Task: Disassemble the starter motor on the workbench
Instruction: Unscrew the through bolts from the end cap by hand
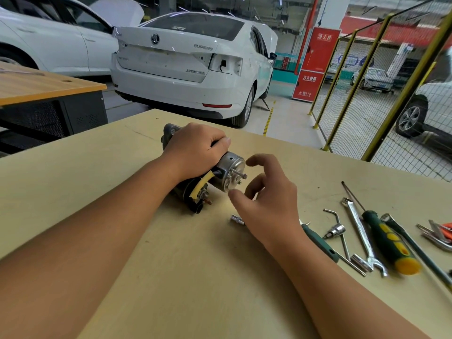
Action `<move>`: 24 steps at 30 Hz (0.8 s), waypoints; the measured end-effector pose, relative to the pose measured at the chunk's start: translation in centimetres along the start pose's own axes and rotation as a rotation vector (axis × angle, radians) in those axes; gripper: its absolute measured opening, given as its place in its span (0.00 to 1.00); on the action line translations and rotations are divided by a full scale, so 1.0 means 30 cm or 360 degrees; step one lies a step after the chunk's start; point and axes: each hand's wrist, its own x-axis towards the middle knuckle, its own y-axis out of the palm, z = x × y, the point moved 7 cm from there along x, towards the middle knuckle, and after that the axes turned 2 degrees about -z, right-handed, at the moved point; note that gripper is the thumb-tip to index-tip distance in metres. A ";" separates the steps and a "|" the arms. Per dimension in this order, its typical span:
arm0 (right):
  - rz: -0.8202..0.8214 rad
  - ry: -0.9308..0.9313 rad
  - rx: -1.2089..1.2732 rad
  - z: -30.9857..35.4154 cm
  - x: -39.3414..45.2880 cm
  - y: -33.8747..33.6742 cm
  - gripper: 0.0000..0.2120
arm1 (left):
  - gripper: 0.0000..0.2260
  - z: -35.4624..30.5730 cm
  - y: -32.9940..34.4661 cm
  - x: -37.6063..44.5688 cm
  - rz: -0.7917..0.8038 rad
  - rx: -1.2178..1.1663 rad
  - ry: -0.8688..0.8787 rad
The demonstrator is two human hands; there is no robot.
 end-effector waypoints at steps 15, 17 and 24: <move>-0.0012 0.0048 -0.0056 -0.015 0.011 -0.001 0.07 | 0.17 0.000 0.001 0.002 0.0014 -0.0008 -0.0007; -0.0016 0.0020 -0.0065 -0.009 0.005 -0.005 0.16 | 0.17 0.000 0.000 0.002 0.0009 -0.0014 -0.0003; -0.0022 0.0042 -0.0037 -0.019 0.010 -0.004 0.07 | 0.18 0.001 0.000 0.001 0.0012 -0.0018 -0.0014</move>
